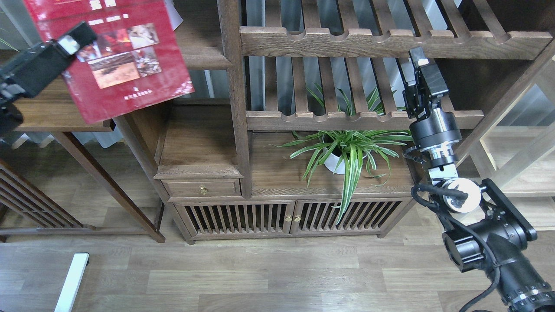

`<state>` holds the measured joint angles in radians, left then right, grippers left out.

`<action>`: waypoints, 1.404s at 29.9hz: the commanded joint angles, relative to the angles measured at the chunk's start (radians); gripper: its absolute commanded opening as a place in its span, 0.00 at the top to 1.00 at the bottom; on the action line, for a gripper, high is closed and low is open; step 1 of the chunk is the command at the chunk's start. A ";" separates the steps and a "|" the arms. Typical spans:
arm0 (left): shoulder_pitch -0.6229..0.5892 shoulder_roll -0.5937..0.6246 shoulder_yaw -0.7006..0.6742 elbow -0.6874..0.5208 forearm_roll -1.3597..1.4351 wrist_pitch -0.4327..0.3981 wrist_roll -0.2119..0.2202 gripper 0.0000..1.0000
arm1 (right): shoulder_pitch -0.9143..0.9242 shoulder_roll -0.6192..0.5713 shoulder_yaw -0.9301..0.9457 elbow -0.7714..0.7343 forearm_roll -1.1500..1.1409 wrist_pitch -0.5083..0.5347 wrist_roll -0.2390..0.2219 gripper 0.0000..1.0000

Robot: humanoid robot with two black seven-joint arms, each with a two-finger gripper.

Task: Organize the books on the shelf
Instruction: 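Lift the red book with the left gripper up onto the top shelf, then push the red book into the top shelf beside the white books with the left gripper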

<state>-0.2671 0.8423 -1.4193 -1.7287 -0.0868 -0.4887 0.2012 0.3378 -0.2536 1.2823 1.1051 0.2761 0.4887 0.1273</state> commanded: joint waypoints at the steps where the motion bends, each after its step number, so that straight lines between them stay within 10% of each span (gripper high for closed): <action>1: 0.012 -0.003 -0.032 0.023 0.015 0.000 0.020 1.00 | 0.000 0.004 -0.003 -0.001 0.000 0.000 0.000 0.37; 42: -0.277 -0.181 0.017 0.176 0.262 0.047 0.072 1.00 | 0.004 -0.004 -0.012 0.001 -0.005 0.000 -0.002 0.36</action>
<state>-0.5438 0.6642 -1.4024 -1.5569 0.1653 -0.4676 0.2732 0.3432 -0.2591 1.2697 1.1061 0.2715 0.4887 0.1257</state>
